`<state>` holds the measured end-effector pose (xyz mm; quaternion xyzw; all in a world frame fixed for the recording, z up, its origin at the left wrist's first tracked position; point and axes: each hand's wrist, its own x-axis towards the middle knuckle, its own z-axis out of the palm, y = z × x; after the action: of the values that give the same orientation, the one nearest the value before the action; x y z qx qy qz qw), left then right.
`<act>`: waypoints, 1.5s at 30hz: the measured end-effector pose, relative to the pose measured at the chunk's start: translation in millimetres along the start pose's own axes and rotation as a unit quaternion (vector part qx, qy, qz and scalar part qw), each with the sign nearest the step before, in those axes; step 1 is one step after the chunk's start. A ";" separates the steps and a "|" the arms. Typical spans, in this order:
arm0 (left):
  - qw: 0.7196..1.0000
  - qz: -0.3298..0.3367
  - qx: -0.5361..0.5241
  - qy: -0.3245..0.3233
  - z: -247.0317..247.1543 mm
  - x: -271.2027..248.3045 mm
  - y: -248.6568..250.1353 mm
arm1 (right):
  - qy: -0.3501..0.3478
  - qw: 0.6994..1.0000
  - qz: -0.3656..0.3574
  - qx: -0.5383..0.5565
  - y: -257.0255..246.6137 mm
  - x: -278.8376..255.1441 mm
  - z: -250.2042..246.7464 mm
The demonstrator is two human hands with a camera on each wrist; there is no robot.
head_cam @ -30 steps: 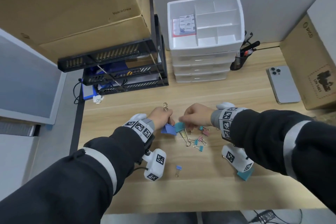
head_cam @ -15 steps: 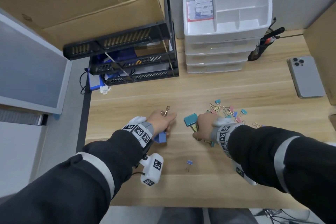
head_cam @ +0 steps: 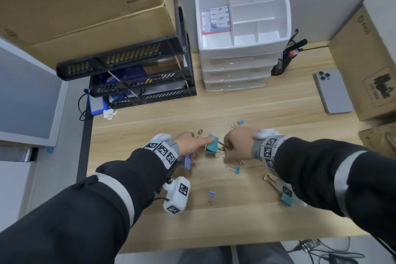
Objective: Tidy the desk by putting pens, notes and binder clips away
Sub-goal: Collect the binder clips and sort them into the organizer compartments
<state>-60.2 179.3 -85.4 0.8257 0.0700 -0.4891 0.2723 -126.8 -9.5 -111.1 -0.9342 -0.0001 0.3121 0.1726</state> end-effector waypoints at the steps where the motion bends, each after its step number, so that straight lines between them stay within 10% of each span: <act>1: 1.000 -0.006 -0.002 -0.017 2.7 -0.2 5.9 | 0.007 1.000 -0.013 0.002 3.4 -3.8 -4.2; 13: 0.996 0.023 0.083 -0.012 53.4 -1.8 55.3 | 0.027 0.999 -0.007 0.031 49.3 -37.4 -3.4; 22: 0.996 0.006 0.087 0.014 56.1 -1.1 47.0 | -0.180 0.976 0.095 -0.075 77.8 -79.2 23.9; 32: 0.997 -0.003 0.068 0.028 70.2 1.1 31.8 | -0.193 0.970 0.089 -0.116 69.2 -82.0 46.5; 40: 0.998 0.000 0.046 0.031 71.4 0.7 28.2 | -0.156 0.977 0.114 0.087 80.1 -80.9 37.8; 45: 0.997 0.011 0.053 0.054 67.8 -8.6 33.1 | -0.165 0.931 0.081 0.314 86.7 -69.9 13.4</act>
<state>-104.1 117.6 -90.9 0.8649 0.0495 -0.4437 0.2295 -200.2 -94.3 -108.2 -0.7646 0.1452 0.4586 0.4289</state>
